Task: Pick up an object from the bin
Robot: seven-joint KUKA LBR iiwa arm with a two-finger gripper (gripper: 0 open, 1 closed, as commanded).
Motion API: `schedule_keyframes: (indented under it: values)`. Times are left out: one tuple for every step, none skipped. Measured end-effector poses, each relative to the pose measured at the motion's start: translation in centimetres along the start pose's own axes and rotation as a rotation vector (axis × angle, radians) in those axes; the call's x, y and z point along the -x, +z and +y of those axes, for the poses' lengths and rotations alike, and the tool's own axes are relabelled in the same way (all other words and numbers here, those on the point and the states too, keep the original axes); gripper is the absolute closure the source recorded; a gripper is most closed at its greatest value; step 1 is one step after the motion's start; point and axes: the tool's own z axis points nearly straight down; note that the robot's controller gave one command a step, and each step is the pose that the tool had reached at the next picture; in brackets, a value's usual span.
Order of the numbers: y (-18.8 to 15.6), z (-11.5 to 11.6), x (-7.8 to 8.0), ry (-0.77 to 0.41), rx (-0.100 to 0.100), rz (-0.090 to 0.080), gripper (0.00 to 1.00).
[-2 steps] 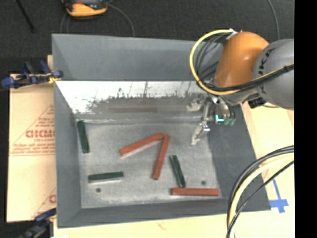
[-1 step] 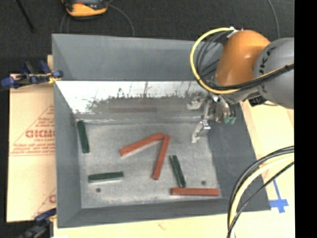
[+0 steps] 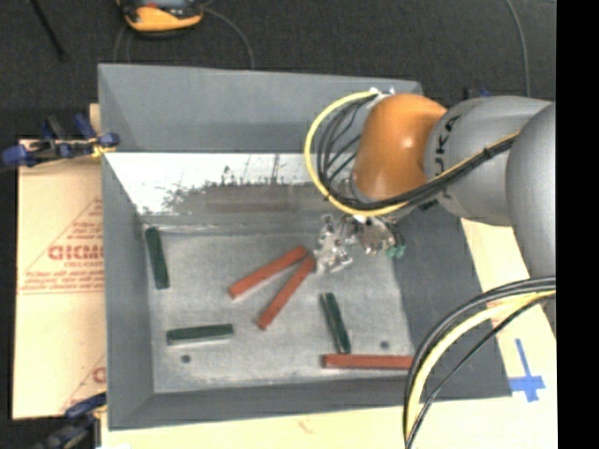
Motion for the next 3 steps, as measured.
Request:
schedule_keyframes:
  values:
    - [0.2, 0.2, 0.4, 0.001, -0.003, -0.028, 0.0]
    - [0.2, 0.2, 0.4, 0.0, -0.003, -0.027, 0.0]
    - [-0.1, 5.5, 0.3, -0.302, -0.013, -0.01, 1.0]
